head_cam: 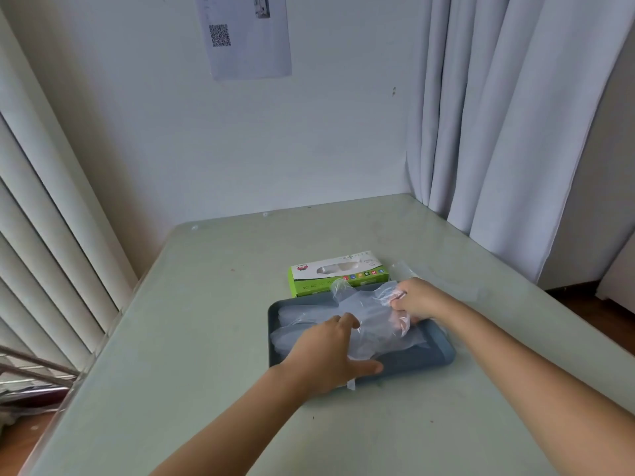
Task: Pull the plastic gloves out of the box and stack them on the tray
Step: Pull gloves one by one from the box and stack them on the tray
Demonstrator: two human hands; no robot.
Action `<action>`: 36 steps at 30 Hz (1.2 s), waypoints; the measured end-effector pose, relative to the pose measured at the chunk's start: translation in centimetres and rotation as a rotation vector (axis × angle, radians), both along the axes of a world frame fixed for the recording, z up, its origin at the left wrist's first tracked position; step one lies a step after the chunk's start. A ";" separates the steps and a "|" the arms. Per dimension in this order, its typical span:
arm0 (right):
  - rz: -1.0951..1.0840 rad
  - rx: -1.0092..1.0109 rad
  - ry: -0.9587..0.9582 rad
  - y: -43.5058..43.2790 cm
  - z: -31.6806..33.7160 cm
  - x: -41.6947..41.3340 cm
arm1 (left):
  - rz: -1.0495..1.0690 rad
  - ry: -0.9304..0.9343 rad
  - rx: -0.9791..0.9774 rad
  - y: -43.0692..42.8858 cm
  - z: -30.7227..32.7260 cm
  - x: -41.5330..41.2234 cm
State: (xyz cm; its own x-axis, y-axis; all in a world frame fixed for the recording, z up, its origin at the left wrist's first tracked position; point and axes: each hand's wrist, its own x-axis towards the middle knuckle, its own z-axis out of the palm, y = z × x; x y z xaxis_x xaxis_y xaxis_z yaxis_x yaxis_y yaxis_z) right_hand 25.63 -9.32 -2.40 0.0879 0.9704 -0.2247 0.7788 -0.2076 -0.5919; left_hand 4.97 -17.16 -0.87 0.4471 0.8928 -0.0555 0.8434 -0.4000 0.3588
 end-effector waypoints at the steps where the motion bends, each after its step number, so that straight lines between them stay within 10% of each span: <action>1: -0.006 -0.005 0.013 0.1 -0.1 0.0 | 0.007 0.015 0.013 -0.1 -0.1 0.2; 12: -0.023 -0.101 0.022 0.3 0.8 -0.2 | -0.025 0.110 0.062 1.4 -0.2 0.5; 21: -0.022 -0.106 0.110 0.5 0.9 -0.1 | -0.198 0.533 0.365 0.2 -0.7 -1.5; 30: 0.007 -0.089 -0.078 0.7 0.6 -0.2 | -0.385 0.460 0.313 -1.1 -2.4 -5.6; 36: 0.017 -0.072 -0.104 0.8 0.4 -0.2 | -0.089 0.190 0.322 -1.1 0.7 -4.5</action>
State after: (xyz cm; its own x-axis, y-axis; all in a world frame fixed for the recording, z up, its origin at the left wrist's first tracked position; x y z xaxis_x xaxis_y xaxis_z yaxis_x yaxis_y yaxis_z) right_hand 25.42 -8.51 -1.96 0.0983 0.9536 -0.2846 0.8389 -0.2332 -0.4918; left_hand 0.46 -18.28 -0.20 0.5324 0.8362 0.1319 0.8396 -0.5414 0.0432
